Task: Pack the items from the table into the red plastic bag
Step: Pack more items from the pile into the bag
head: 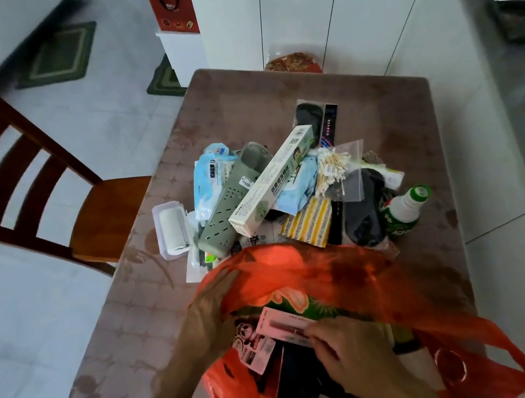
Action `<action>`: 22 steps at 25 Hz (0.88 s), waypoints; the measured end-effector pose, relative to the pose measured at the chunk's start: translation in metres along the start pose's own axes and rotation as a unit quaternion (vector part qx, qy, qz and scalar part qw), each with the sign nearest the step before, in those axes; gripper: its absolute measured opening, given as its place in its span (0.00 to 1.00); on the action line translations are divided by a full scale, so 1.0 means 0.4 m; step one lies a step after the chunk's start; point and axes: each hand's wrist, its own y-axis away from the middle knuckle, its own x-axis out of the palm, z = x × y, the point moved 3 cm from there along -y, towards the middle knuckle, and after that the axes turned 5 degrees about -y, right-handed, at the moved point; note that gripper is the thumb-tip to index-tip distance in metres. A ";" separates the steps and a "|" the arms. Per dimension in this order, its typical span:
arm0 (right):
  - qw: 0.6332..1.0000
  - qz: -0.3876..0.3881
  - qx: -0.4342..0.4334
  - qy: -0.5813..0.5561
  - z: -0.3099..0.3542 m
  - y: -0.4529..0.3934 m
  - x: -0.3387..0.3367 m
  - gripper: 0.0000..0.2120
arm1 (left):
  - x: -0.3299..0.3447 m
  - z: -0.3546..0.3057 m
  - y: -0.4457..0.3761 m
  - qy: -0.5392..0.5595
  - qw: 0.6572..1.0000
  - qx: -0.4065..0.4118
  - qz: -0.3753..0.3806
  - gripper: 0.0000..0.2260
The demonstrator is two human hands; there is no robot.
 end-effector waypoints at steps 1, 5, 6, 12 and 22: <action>0.999 -0.052 0.006 -0.014 0.024 -0.043 -0.048 0.09 | -0.006 0.009 -0.014 0.008 1.000 -0.004 0.001 0.32; 0.928 -0.199 0.289 -0.125 -0.075 -0.290 -0.124 0.14 | -0.006 0.044 -0.066 0.053 0.997 0.020 0.060 0.37; 0.894 -0.171 0.385 -0.150 -0.124 -0.335 -0.113 0.20 | -0.007 0.038 -0.067 0.063 0.996 0.036 0.058 0.38; 0.745 -0.225 0.557 -0.290 -0.208 -0.411 -0.024 0.12 | -0.038 0.069 -0.108 0.139 0.979 0.141 0.056 0.34; 0.741 -0.191 0.514 -0.388 -0.172 -0.389 -0.054 0.09 | -0.026 0.055 -0.108 0.135 0.979 0.117 0.094 0.27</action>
